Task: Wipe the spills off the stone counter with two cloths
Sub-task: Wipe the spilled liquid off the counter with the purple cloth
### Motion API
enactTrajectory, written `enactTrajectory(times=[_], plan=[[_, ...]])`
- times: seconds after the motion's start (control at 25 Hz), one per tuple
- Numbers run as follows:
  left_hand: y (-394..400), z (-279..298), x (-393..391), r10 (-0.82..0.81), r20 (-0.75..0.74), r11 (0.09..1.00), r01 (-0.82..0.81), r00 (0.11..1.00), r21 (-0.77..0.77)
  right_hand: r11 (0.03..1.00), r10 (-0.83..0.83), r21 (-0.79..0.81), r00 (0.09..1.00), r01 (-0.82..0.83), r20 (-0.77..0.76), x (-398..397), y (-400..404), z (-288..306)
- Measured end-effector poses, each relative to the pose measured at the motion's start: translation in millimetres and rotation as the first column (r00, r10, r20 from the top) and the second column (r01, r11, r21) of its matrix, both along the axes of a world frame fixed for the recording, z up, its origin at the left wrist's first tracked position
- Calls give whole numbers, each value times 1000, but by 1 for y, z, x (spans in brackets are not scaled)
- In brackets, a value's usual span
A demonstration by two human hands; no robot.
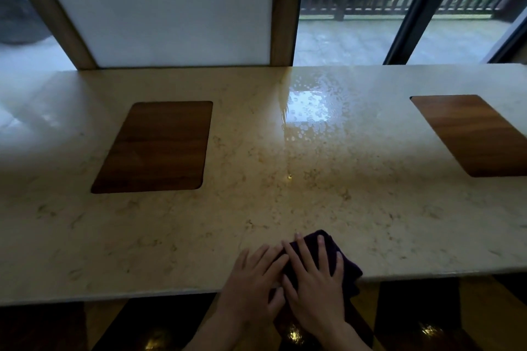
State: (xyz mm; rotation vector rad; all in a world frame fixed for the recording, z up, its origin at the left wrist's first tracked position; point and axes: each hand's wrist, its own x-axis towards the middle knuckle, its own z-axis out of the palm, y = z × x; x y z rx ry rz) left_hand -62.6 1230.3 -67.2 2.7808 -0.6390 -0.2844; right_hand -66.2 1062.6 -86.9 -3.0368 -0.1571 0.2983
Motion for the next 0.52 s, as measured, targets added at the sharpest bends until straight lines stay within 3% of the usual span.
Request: enactTrajectory(times=[0.16, 0.32, 0.4, 0.52], plan=[[-4, -15, 8, 24, -16, 1000, -24, 1000, -1, 996, 89, 0, 996, -89, 2, 25, -12, 0], [2, -23, 48, 175, 100, 984, -172, 979, -41, 974, 225, 13, 974, -225, 18, 68, -18, -4], [11, -29, 83, 300, 122, 954, -294, 946, -66, 966, 257, 19, 966, -257, 10, 104, -18, -6], [18, -28, 137, 334, 143, 943, -332, 932, -39, 951, 302, 57, 952, -305, 46, 179, -18, -4]])
